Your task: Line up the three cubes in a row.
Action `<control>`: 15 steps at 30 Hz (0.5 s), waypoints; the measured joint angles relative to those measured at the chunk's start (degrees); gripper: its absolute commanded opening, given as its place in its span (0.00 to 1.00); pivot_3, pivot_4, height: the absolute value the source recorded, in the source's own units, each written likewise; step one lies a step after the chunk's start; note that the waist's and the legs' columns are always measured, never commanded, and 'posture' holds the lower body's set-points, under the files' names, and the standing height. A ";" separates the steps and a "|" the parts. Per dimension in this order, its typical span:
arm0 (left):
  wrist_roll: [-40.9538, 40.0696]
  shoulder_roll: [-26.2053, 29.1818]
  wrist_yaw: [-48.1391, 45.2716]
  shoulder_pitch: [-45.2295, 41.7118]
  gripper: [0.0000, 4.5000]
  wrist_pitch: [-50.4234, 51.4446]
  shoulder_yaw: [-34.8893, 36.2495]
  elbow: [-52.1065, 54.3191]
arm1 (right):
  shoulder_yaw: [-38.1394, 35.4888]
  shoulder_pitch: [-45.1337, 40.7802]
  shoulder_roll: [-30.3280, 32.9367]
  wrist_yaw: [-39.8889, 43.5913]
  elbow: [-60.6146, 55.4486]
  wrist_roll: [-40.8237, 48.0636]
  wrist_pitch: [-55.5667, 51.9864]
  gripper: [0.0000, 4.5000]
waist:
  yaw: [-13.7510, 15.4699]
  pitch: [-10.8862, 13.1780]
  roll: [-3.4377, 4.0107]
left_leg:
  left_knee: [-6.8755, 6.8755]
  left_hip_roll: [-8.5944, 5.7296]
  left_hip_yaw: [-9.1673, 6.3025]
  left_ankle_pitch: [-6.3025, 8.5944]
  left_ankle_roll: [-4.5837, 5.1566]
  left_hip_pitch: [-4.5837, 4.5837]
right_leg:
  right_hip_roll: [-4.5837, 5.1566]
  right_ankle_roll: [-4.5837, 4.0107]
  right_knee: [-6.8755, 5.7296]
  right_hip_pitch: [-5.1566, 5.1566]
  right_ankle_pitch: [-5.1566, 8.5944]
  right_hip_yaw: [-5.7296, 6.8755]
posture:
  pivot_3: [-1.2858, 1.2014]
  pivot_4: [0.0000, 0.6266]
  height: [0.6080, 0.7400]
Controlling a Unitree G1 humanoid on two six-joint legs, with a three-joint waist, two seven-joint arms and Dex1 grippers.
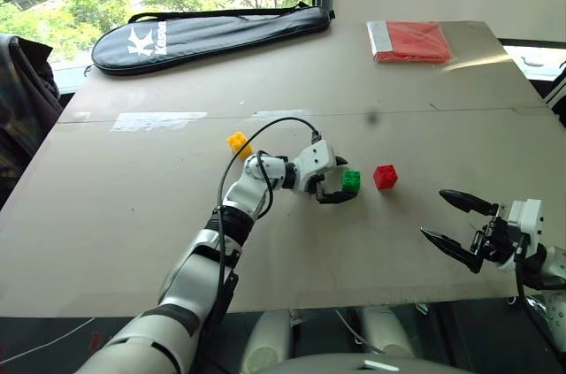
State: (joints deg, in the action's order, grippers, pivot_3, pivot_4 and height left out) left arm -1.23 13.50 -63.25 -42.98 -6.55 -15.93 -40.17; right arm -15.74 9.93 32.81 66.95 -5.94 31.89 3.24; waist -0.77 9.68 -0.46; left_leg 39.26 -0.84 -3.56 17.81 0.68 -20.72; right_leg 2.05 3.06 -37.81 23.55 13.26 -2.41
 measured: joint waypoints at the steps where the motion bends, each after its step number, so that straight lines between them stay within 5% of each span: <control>1: 0.01 0.04 0.10 -0.12 0.98 -0.02 0.09 -0.19 | 0.00 0.00 0.00 0.00 0.01 -0.03 0.00 1.00 | 0.00 0.00 0.00 | 0.00 0.00 0.00 0.00 0.00 0.00 | 0.00 0.00 0.00 0.00 0.00 0.00 | 0.52 0.24 1.00; 15: 0.01 0.12 0.44 -0.65 0.98 -0.33 0.14 -1.00 | 0.00 -0.21 -0.01 -0.88 1.70 -1.67 0.59 1.00 | 0.01 0.00 0.00 | 0.00 0.00 0.01 0.00 0.00 0.00 | 0.00 0.00 0.00 0.00 0.00 0.00 | 0.52 0.24 1.00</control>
State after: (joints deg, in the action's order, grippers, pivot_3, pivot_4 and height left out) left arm -1.22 13.62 -62.81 -43.63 -6.88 -15.79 -41.17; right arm -15.74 9.72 32.80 66.07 -4.24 30.23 3.83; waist -0.76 9.68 -0.46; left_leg 39.26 -0.84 -3.55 17.81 0.68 -20.72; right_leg 2.05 3.06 -37.81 23.55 13.26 -2.41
